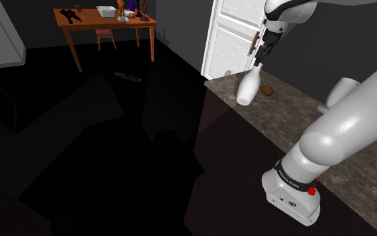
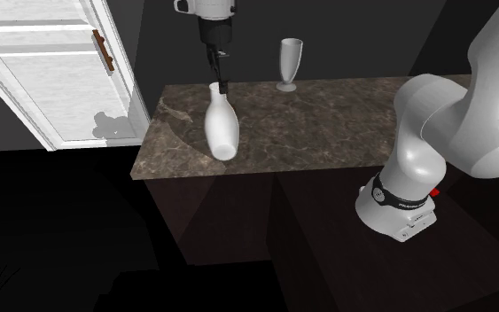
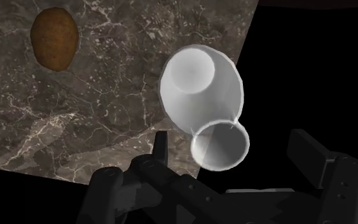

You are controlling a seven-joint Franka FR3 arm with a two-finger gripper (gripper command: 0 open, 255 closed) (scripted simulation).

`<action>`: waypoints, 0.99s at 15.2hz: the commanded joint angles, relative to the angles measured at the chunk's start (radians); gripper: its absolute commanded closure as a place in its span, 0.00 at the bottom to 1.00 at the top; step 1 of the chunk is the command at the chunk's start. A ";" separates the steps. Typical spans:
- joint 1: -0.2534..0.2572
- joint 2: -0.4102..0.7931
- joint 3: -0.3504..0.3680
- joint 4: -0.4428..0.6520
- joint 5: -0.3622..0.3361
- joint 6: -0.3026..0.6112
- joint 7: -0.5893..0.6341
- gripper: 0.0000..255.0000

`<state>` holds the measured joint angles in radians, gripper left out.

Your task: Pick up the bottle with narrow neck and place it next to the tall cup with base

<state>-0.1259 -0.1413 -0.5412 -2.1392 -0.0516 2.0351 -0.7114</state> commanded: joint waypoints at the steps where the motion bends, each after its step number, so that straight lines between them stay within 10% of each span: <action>1: -0.002 0.019 -0.008 -0.005 0.010 0.025 -0.017 0.00; 14: -0.002 0.052 -0.014 -0.051 0.028 0.100 -0.031 0.00; 15: -0.002 0.052 -0.014 -0.051 0.028 0.100 -0.031 1.00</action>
<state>-0.1276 -0.0889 -0.5556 -2.1907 -0.0240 2.1349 -0.7419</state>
